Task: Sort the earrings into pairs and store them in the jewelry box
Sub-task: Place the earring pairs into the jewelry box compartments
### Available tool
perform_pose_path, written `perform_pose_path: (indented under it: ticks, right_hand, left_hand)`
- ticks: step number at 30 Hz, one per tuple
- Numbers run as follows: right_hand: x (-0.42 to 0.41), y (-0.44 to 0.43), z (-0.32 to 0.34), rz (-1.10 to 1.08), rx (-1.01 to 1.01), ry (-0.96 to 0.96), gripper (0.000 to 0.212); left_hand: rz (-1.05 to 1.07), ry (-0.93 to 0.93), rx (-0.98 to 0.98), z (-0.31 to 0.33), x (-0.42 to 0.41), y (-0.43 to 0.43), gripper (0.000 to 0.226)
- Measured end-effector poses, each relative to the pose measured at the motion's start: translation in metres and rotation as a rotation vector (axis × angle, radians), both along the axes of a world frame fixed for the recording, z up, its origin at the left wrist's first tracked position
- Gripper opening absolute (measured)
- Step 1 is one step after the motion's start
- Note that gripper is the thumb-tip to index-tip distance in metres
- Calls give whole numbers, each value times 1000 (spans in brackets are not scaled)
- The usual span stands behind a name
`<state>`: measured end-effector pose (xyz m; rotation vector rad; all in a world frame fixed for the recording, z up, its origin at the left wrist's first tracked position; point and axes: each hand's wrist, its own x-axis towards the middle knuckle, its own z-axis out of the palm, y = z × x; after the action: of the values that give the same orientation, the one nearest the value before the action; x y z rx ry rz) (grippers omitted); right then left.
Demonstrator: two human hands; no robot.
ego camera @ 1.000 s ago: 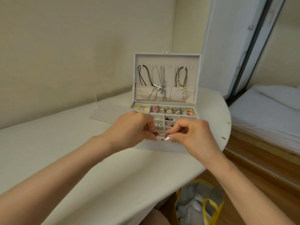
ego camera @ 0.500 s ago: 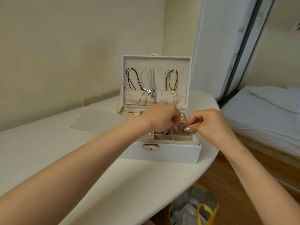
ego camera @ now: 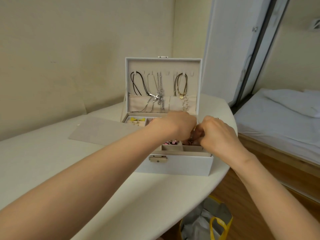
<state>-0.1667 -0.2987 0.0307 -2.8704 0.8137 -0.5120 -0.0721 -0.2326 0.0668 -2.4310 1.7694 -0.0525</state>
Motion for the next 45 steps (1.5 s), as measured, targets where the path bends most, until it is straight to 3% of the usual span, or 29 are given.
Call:
perform_pose_path:
  ticks: [4, 8, 14, 17, 21, 24, 26, 32, 38, 45]
  right_hand:
    - [-3, 5, 0, -41, -75, -5, 17]
    - [-5, 8, 1, -94, -79, -1, 18]
    - [-11, 5, 3, -3, 120, -118, 2]
    - [-16, 11, 2, 74, 181, -299, 11]
    - [-19, 41, -1, 258, 341, -554, 3]
    - [-18, 70, -8, 412, 451, -583, 7]
    - [-11, 89, -17, 501, 503, -527, 9]
    - [25, 131, -44, 609, 551, -360, 10]
    - [59, 173, -49, 710, 480, -200, 17]
    - [73, 186, -47, 726, 366, -61, 23]
  left_hand:
    - [19, -67, -24, 0, -4, 0, 9]
    - [-16, -14, -60, -3, -3, 2, 23]
    - [-27, 91, -132, -5, 1, 17, 16]
    - [-15, 132, -309, -3, 7, 35, 17]
    - [35, 146, -695, -11, 7, 83, 17]
    - [95, 189, -950, -17, 13, 130, 12]
    - [187, 232, -975, -16, 20, 158, 17]
    - [402, 321, -643, -9, 39, 212, 32]
    - [544, 356, -61, -14, 63, 238, 19]
    - [570, 357, 255, -20, 65, 244, 32]
